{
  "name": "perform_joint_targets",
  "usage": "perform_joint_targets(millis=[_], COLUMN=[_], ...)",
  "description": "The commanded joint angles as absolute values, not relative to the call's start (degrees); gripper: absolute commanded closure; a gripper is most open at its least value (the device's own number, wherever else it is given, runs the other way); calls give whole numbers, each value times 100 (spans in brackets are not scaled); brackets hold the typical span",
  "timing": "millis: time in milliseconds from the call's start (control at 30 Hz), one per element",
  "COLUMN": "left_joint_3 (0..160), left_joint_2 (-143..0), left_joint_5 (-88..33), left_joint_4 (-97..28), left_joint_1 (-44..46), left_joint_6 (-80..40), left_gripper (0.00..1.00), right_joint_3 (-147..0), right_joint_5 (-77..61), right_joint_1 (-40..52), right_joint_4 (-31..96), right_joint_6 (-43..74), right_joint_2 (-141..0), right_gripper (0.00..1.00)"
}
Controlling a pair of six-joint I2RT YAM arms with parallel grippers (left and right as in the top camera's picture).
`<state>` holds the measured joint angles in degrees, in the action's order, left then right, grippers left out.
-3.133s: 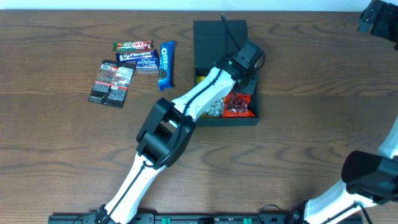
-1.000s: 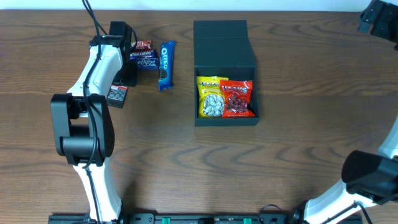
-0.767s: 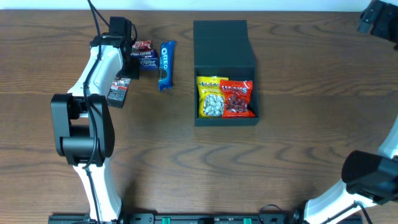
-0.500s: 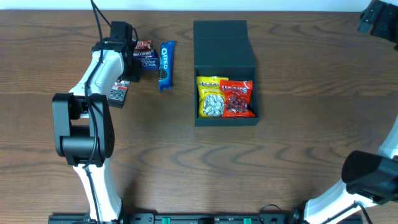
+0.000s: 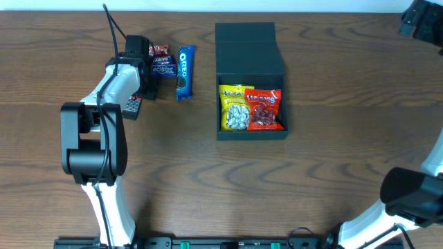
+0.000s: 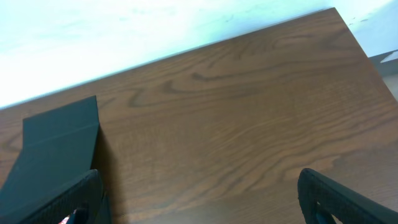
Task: Pack container
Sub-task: 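Grasp the black-and-red HACKS bag with the left gripper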
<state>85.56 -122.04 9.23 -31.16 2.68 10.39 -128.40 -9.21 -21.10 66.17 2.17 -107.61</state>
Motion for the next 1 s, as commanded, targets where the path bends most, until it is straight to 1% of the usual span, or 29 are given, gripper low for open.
perform_joint_targets(millis=[0,133,367,500,600,733,967], left_joint_3=[8521,8517,8510,8510,8510,8506,8379], left_joint_2=[-12064,-12086,-12241,-12248,-12252,-12252,-12254], left_joint_5=[967,1133,1229,1262,1260,1262,1260], left_joint_4=[-3068,-3017,-3030,-3022,-3024,-3024,-3022], left_joint_1=[266,266,281,281,281,281,281], left_joint_6=[1068,980,961,961,961,961,961], left_gripper=[32,39,43,47,48,55,63], right_joint_3=[-12811,-12811,-12811,-12811,-12811,-12811,-12811], right_joint_5=[-926,-926,-926,-926,-926,-926,-926], right_joint_1=[-2167,-2167,-2167,-2167,-2167,-2167,-2167], right_joint_4=[6606,6604,6639,6665,6667,6676,6711], right_joint_6=[272,272,272,272,272,272,272], right_joint_2=[-10809,-10814,-10814,-10814,-10814,-10814,-10814], right_gripper=[1,1,1,1,1,1,1])
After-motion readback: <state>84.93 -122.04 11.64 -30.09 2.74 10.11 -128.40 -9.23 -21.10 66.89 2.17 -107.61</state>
